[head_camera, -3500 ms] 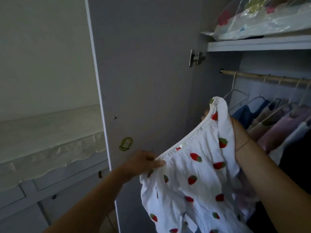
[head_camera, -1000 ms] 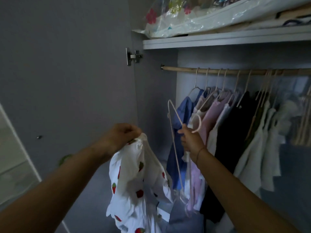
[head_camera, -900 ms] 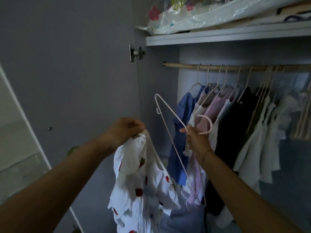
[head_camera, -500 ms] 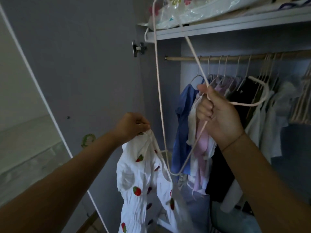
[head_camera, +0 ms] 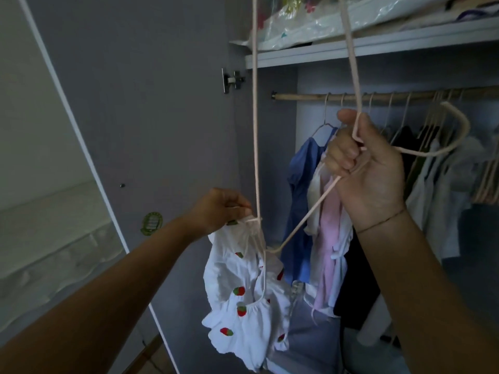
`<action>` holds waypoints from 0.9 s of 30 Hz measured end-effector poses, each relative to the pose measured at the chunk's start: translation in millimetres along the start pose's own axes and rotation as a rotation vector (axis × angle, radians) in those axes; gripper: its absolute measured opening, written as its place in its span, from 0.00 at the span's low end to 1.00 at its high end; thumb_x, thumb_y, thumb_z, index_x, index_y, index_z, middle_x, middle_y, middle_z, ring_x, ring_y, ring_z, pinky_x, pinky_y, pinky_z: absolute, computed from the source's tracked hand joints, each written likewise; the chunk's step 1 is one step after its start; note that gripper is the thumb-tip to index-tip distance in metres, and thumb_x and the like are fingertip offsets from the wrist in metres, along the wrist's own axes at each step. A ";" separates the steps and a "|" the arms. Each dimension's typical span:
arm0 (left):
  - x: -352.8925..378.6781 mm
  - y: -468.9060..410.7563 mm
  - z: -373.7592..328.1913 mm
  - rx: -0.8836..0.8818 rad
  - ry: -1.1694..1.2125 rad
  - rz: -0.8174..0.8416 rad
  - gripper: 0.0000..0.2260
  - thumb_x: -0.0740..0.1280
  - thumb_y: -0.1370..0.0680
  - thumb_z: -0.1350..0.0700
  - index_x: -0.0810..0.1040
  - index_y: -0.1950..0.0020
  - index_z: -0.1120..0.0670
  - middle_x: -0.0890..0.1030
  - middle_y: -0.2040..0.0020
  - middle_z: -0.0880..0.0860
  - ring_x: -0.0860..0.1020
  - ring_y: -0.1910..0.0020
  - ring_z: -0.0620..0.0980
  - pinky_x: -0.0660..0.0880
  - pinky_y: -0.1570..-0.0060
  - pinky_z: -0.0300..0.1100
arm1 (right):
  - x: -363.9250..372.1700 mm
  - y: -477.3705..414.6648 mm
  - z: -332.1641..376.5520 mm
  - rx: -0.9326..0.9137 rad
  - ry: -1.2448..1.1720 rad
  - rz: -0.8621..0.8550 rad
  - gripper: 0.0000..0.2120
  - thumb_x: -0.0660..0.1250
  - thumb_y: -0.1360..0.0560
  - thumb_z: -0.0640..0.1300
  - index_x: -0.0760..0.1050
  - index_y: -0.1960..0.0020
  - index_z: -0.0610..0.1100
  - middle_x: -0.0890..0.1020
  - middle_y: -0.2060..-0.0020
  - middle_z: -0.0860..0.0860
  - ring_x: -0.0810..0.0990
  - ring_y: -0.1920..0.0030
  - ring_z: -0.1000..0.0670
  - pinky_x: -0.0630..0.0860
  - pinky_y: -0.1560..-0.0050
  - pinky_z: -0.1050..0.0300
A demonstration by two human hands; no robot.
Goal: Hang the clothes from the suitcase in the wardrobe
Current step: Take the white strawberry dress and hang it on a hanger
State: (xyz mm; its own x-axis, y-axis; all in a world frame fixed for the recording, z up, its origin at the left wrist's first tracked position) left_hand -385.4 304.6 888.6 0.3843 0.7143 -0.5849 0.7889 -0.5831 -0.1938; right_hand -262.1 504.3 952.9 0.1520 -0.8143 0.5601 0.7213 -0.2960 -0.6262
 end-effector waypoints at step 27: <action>-10.8 -7.9 15.0 -0.101 0.040 -0.231 0.08 0.67 0.23 0.58 0.83 0.56 0.60 0.81 0.64 0.53 0.75 0.67 0.45 0.71 0.70 0.28 | 8.9 12.6 -10.1 -0.041 -0.028 -0.123 0.12 0.60 0.26 0.49 0.79 0.55 0.43 0.64 0.76 0.54 0.60 0.76 0.57 0.59 0.75 0.66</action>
State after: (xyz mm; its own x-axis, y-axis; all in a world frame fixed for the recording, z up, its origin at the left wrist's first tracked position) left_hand -403.0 295.7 884.6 0.2053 0.8400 -0.5023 0.9012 -0.3624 -0.2378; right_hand -258.6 488.2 944.5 0.0838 -0.7567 0.6484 0.7076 -0.4130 -0.5734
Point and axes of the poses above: each hand's wrist, its own y-axis away from the middle knuckle, its own x-axis out of the palm, z = x × y, the point moved 2 cm from there along -y, towards the middle knuckle
